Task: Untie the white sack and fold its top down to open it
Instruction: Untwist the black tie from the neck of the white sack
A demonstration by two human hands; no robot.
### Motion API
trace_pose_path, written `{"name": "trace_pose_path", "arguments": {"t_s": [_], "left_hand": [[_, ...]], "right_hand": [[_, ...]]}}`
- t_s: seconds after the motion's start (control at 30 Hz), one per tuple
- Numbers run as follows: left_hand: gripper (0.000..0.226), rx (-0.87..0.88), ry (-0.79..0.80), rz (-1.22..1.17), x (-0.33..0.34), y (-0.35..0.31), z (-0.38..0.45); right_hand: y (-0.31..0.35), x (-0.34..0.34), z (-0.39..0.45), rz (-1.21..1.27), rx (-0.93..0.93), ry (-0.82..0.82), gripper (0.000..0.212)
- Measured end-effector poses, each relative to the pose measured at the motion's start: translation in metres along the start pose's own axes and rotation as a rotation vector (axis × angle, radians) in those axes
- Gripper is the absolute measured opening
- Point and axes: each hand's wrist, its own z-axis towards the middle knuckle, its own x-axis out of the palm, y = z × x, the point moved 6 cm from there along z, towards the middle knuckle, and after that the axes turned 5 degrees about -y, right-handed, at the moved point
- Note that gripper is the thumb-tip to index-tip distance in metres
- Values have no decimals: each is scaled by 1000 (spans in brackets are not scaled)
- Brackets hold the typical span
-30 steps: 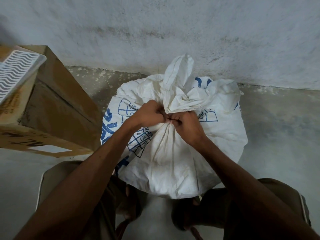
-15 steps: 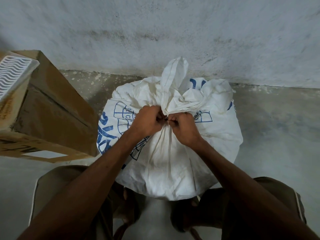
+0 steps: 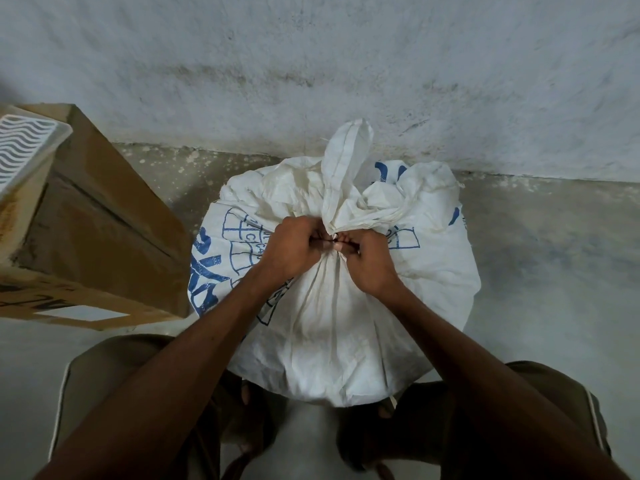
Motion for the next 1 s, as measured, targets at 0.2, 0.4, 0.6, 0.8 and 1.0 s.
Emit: {"name": "trace_pose_path", "arguments": {"t_s": [0.2, 0.4, 0.6, 0.8, 1.0], "left_hand": [[9, -49, 23, -70, 0, -1, -1], [12, 37, 1, 36, -6, -3, -5], [16, 81, -48, 127, -10, -10, -7], [7, -100, -28, 39, -7, 3, -2], [13, -79, -13, -52, -11, 2, -1]], "right_hand": [[2, -6, 3, -12, -52, -33, 7], [2, -9, 2, 41, -50, -10, 8], [-1, -10, 6, 83, -14, 61, 14], [-4, -6, 5, 149, 98, 35, 14], [-1, -9, 4, 167, 92, 12, 14]]}}
